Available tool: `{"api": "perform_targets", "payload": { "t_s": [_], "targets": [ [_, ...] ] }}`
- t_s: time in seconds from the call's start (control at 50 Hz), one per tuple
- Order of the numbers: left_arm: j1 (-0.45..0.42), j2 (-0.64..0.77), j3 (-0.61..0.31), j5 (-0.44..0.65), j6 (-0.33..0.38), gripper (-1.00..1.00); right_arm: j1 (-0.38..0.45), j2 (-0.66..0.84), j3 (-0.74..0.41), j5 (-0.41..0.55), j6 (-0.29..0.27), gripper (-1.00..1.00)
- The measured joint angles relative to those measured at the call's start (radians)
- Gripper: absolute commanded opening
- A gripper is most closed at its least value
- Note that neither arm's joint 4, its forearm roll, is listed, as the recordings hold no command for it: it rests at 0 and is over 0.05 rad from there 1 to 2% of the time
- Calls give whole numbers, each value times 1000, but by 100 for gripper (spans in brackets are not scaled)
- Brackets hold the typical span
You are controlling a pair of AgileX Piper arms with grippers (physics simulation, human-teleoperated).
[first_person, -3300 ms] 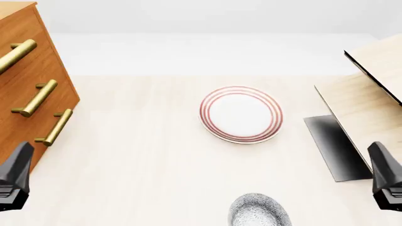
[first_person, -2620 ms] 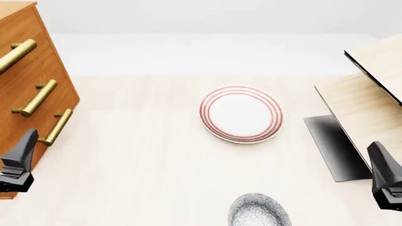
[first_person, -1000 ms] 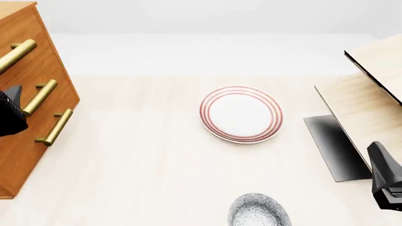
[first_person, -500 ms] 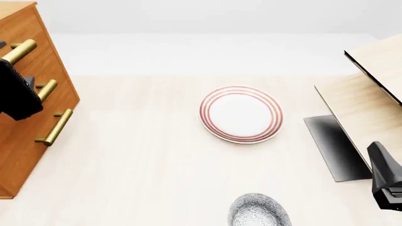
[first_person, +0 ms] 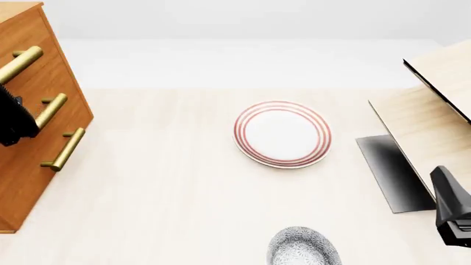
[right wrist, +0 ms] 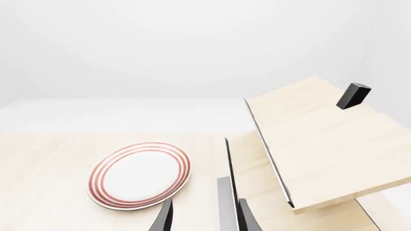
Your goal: Open the top drawer of the cabinet and put the bowl in it.
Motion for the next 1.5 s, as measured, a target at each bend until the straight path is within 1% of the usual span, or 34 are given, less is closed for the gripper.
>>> {"api": "perform_targets", "payload": {
  "t_s": [0.02, 0.26, 0.78, 1.04, 1.18, 1.38, 1.5],
  "targets": [
    [3, 1, 0, -1, 0, -100, 0, 0, 0, 0, 0, 100],
    [1, -8, 1, -17, 0, -100, 0, 0, 0, 0, 0, 100],
    [-84, -85, 19, 62, 39, -100, 0, 0, 0, 0, 0, 100],
    [-124, -100, 24, 72, 73, -100, 0, 0, 0, 0, 0, 100],
    [-140, -99, 31, 58, 88, -100, 0, 0, 0, 0, 0, 100],
    [-181, -79, 60, -22, 116, -100, 0, 0, 0, 0, 0, 100],
    [-228, -56, 64, -65, 129, -100, 0, 0, 0, 0, 0, 100]
  ]
}}
